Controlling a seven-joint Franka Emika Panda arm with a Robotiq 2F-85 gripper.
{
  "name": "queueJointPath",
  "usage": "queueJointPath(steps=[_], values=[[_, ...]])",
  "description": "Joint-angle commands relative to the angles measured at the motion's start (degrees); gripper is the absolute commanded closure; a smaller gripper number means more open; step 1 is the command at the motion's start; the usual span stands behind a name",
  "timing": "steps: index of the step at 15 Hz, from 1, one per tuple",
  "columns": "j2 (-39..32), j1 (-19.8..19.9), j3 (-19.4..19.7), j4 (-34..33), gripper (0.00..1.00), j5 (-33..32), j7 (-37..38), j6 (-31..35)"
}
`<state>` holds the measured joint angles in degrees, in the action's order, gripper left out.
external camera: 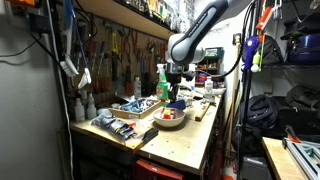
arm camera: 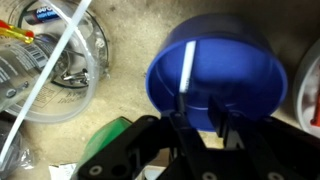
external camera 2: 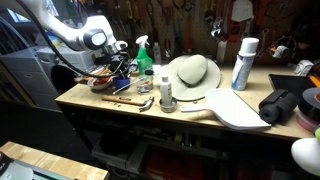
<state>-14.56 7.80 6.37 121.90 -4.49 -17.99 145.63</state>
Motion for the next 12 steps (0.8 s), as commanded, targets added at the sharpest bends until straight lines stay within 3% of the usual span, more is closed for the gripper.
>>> queueJointPath(steps=[1,7,12], values=[[1.3,1.3,-0.6,0.9,0.63,1.1,-0.7,-1.4],[1.5,2.1,-0.4,1.3,0.70,1.7,-0.4,-1.9],[1.7,2.1,-0.5,1.6,0.67,1.8,-0.4,-3.3]])
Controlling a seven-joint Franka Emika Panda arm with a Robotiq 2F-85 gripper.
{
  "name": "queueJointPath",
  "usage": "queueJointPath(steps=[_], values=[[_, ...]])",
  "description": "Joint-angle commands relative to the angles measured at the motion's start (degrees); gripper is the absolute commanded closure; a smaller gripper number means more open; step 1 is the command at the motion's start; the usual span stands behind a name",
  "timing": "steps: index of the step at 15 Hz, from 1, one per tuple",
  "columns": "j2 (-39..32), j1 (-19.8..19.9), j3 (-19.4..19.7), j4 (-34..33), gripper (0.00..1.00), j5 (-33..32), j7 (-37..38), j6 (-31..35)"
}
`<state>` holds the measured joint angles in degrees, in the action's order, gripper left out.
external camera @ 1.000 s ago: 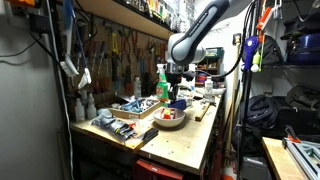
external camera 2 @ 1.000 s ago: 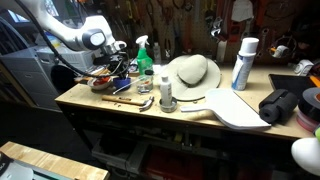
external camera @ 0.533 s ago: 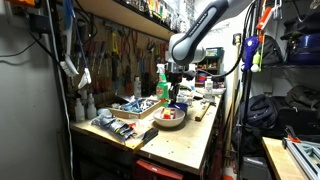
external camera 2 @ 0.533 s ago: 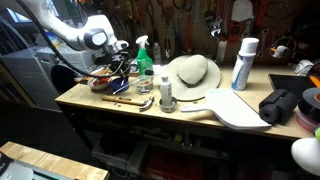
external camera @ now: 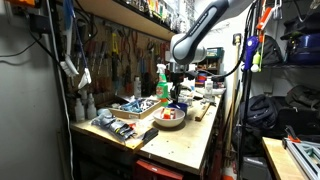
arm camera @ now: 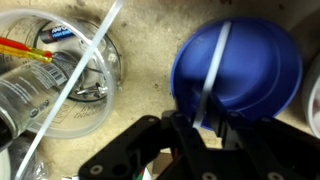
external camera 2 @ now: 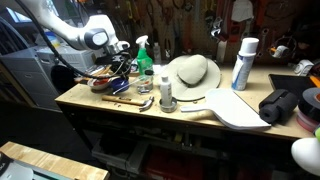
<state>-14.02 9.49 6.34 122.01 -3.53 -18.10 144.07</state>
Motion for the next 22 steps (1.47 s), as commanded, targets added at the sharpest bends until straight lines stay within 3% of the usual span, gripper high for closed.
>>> queueJointPath(steps=[1,7,9,10,11,18,19,22], values=[[1.2,0.4,-0.4,1.6,0.66,0.6,-0.2,-1.9],[5.0,-0.1,-0.1,3.5,0.51,0.1,1.4,-6.1],[6.7,-0.3,-0.1,4.1,0.56,0.3,2.0,-8.5],[7.2,-0.5,-0.1,4.4,0.64,0.3,2.6,-9.1],[7.6,-0.7,0.0,4.8,0.60,0.1,3.7,-9.1],[5.7,-2.9,-0.6,5.3,0.56,-0.8,10.8,-7.8],[5.0,-3.1,-0.9,5.0,0.51,-0.5,11.4,-7.0],[2.0,-4.0,-0.8,2.9,0.61,-1.3,15.1,-4.3]])
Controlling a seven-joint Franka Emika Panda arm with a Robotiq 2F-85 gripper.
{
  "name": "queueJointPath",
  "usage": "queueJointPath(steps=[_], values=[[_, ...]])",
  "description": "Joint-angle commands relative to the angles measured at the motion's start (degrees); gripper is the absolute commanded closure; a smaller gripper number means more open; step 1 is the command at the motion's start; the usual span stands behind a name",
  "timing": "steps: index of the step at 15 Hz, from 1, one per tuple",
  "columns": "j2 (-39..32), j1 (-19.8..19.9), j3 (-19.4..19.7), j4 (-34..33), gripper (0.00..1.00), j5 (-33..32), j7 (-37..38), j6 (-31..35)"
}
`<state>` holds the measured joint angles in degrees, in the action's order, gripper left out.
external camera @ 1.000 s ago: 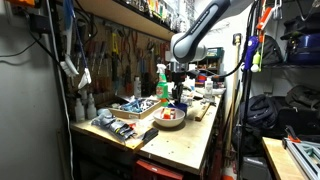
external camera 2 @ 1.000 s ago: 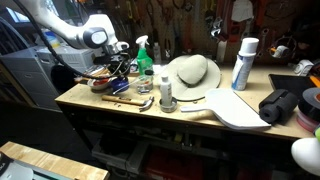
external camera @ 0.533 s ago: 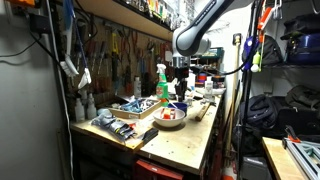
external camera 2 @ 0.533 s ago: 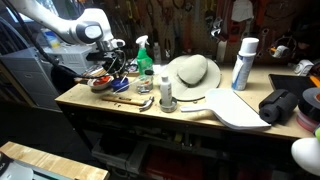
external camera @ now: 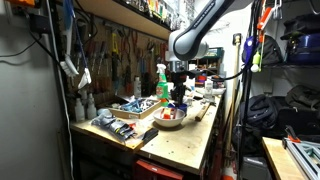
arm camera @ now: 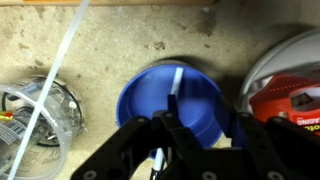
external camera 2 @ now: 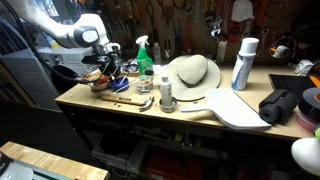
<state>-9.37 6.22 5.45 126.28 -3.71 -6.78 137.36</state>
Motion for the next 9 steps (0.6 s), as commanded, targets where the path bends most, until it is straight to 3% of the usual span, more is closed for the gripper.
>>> queueJointPath(steps=[1,3,9], values=[[-3.5,-0.9,0.3,-2.2,0.63,-1.4,4.7,3.0],[-4.1,-0.8,0.8,-3.7,0.66,-2.0,6.2,2.8],[-5.2,0.0,2.7,-5.2,0.59,-2.4,8.7,1.5]])
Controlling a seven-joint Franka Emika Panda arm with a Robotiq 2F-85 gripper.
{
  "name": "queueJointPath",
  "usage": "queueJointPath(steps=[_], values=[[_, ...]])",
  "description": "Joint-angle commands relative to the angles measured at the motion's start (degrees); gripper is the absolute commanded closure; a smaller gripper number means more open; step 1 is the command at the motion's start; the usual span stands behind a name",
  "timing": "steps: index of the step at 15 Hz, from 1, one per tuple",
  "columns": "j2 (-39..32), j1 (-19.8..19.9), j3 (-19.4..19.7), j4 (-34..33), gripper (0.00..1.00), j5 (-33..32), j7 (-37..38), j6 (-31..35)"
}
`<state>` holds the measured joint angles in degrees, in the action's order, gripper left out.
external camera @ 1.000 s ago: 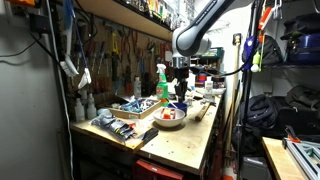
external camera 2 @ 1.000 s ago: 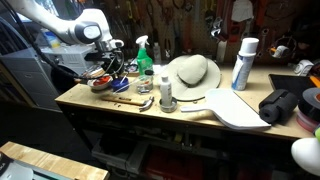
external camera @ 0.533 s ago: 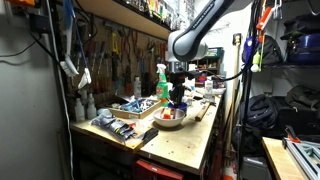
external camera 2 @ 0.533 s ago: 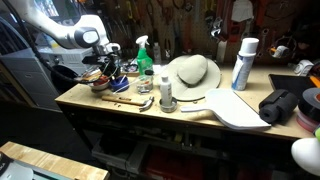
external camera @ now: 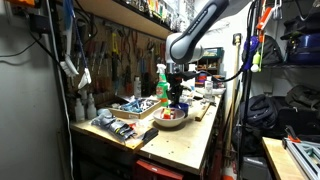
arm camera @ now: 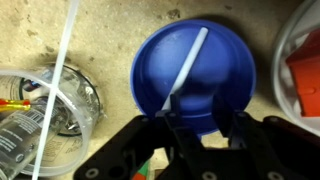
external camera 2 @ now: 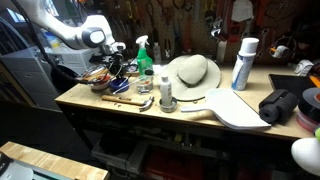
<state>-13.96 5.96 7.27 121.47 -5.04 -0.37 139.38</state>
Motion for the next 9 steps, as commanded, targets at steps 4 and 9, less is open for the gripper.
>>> queueJointPath(steps=[4,9], values=[[1.9,0.2,1.1,1.5,0.48,-0.6,2.1,-3.2],[6.1,0.1,0.2,2.9,0.59,-0.2,0.4,-7.1]])
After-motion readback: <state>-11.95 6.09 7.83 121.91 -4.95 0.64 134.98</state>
